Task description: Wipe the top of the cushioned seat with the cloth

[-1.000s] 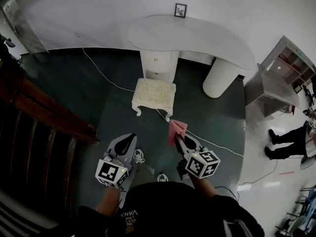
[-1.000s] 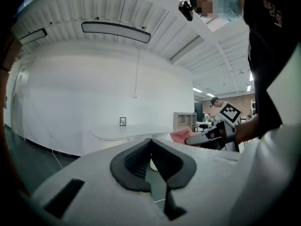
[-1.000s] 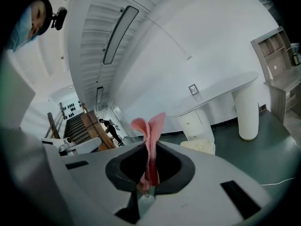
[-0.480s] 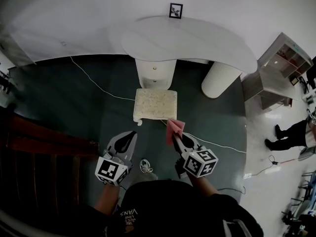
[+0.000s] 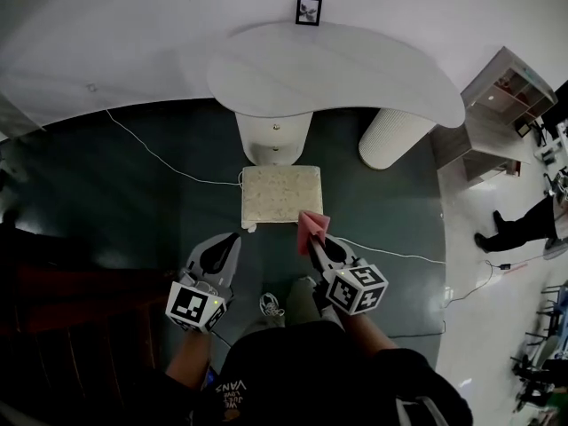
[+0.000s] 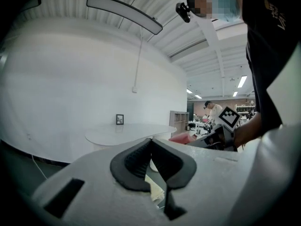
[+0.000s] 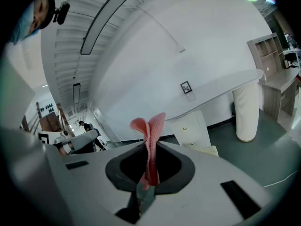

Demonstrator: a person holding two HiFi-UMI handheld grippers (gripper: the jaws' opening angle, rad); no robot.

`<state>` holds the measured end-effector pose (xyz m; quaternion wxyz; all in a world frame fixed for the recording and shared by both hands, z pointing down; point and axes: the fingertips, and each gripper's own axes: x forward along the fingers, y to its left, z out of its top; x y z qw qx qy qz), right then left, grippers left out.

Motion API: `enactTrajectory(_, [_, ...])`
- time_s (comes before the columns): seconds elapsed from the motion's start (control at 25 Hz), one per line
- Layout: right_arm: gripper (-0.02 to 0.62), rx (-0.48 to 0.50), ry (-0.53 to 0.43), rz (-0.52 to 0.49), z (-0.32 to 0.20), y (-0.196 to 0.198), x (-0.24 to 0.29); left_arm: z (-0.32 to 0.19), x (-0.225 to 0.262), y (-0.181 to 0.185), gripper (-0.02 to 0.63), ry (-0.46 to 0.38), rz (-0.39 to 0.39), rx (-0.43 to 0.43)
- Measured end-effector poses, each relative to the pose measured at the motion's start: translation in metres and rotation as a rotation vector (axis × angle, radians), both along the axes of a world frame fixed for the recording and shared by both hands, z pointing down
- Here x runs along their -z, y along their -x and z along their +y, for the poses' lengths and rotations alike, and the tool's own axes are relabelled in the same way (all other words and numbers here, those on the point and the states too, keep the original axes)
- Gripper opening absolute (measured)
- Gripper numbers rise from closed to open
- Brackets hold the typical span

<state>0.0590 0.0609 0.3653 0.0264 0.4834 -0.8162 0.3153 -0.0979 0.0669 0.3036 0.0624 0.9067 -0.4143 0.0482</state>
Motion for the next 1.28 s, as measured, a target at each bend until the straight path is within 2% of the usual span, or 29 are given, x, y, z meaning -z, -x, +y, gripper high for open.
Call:
enactTrajectory(0.16, [0.026, 0.003, 0.033, 0.005, -0.031, 0.004, -0.024, -0.024, -0.018, 0.005, 0.017, 0.030, 0.010, 0.026])
enactTrajectory(0.52, [0.026, 0.095, 0.085, -0.005, -0.121, 0.028, -0.089, -0.085, -0.056, 0.020, 0.017, 0.044, 0.004, 0.148])
enactTrajectory(0.64, [0.026, 0.116, 0.109, -0.001, -0.148, 0.033, -0.122, -0.107, -0.072, 0.020, 0.017, 0.033, -0.017, 0.169])
enactTrajectory(0.84, [0.026, 0.127, 0.158, 0.019, -0.194, 0.050, -0.187, -0.129, -0.115, 0.025, 0.017, 0.086, -0.031, 0.201])
enactTrajectory(1.04, [0.026, 0.103, 0.200, 0.069, -0.236, 0.070, -0.256, -0.138, -0.158, 0.034, 0.017, 0.130, -0.026, 0.250])
enactTrajectory(1.28, [0.026, 0.127, 0.264, 0.104, -0.274, 0.105, -0.328, -0.142, -0.192, 0.052, 0.017, 0.175, 0.007, 0.345])
